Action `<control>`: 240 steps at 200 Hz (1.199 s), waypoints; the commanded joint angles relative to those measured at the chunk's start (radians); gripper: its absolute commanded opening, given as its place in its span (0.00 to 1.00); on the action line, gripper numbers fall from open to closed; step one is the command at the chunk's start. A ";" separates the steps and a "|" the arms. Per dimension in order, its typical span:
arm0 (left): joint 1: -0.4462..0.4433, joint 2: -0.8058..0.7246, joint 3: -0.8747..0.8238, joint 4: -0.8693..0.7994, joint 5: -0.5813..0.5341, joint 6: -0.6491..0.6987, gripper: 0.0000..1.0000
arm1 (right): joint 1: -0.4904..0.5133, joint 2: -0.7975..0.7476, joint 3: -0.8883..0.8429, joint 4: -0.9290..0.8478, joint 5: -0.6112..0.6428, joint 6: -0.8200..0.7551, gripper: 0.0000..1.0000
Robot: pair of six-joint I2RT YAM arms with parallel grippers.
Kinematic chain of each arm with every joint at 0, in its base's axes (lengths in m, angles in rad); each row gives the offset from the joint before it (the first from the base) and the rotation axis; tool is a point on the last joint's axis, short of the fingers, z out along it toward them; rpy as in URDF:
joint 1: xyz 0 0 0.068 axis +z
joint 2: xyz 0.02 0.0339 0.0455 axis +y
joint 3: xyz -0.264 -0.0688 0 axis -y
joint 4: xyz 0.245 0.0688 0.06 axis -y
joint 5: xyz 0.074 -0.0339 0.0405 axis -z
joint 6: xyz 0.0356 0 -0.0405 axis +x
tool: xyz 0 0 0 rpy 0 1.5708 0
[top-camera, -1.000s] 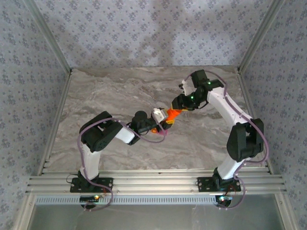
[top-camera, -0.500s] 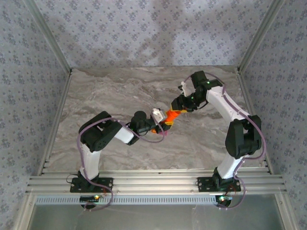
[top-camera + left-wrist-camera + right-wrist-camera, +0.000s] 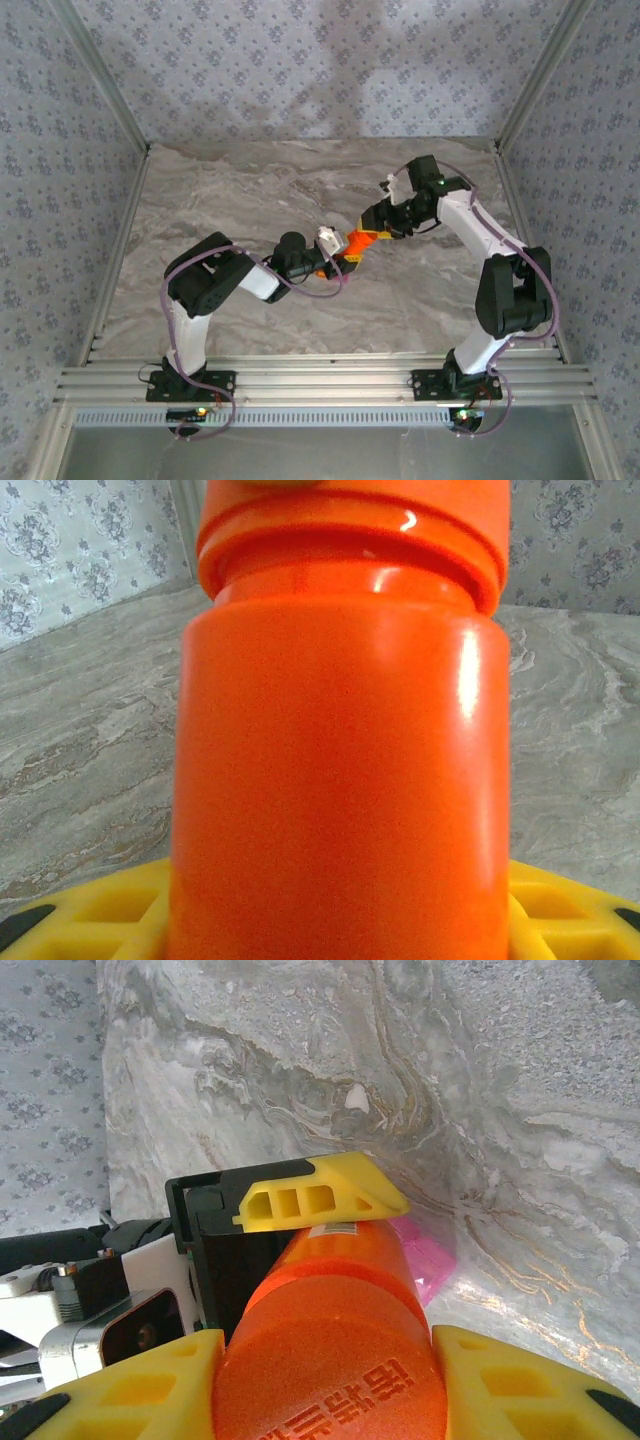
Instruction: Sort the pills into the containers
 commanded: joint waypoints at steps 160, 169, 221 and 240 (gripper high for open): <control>-0.010 -0.047 0.042 0.148 0.031 -0.023 0.00 | 0.015 0.017 -0.043 0.033 -0.037 0.030 0.36; -0.012 -0.047 0.043 0.148 0.030 -0.024 0.00 | 0.010 0.014 -0.046 0.038 -0.042 0.032 0.36; -0.012 -0.053 0.042 0.135 0.030 -0.018 0.00 | 0.024 0.016 -0.037 0.019 -0.004 0.019 0.36; -0.014 -0.054 0.046 0.135 0.021 -0.018 0.00 | 0.036 0.018 -0.039 0.021 -0.001 0.021 0.36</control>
